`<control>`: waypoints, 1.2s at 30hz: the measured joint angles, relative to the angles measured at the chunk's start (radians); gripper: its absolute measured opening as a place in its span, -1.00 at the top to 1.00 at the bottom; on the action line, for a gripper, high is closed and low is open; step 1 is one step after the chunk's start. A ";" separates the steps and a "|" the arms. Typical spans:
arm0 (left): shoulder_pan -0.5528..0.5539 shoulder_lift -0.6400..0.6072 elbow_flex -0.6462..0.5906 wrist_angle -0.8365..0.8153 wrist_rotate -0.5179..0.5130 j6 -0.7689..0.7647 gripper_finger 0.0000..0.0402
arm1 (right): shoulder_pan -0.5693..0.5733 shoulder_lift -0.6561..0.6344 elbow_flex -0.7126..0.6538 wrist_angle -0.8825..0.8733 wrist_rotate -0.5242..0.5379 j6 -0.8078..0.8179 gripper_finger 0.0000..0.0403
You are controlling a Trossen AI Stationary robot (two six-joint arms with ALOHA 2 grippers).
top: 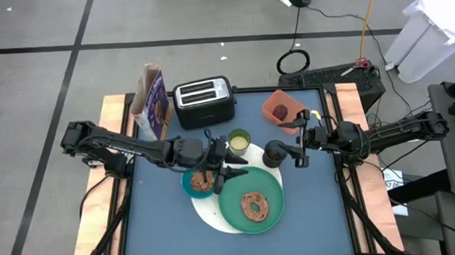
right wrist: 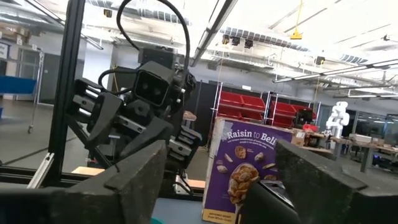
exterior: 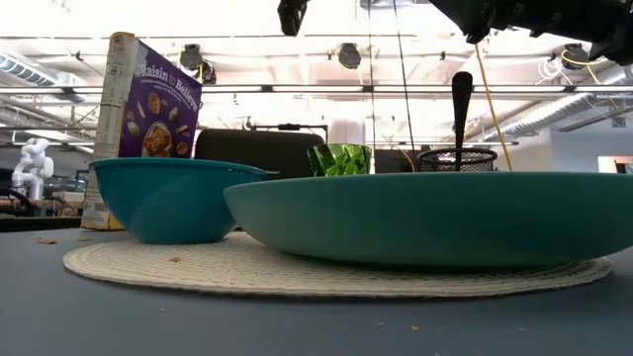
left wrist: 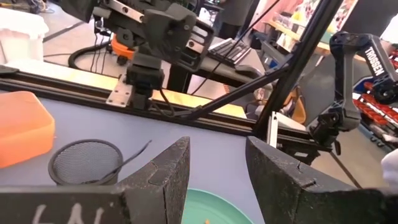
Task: Arrange a breakfast setting
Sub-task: Put the red apple on the white mat
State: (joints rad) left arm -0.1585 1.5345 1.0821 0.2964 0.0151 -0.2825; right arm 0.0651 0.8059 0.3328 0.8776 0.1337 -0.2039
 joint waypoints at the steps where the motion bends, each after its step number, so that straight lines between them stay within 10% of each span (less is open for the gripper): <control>1: 0.003 0.000 0.000 -0.002 0.000 0.000 0.20 | 0.000 0.000 0.000 0.000 0.001 0.000 -0.50; 27: 0.059 0.000 0.000 -0.009 0.001 -0.001 0.20 | -0.021 0.001 0.028 -0.024 0.229 -0.052 -0.74; 36: 0.059 0.000 0.000 -0.008 0.001 -0.001 0.20 | -0.149 0.001 0.322 -0.473 0.307 -0.005 -0.74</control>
State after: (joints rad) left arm -0.0994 1.5345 1.0821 0.2882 0.0158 -0.2836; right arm -0.0837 0.8066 0.6545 0.4041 0.4409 -0.2087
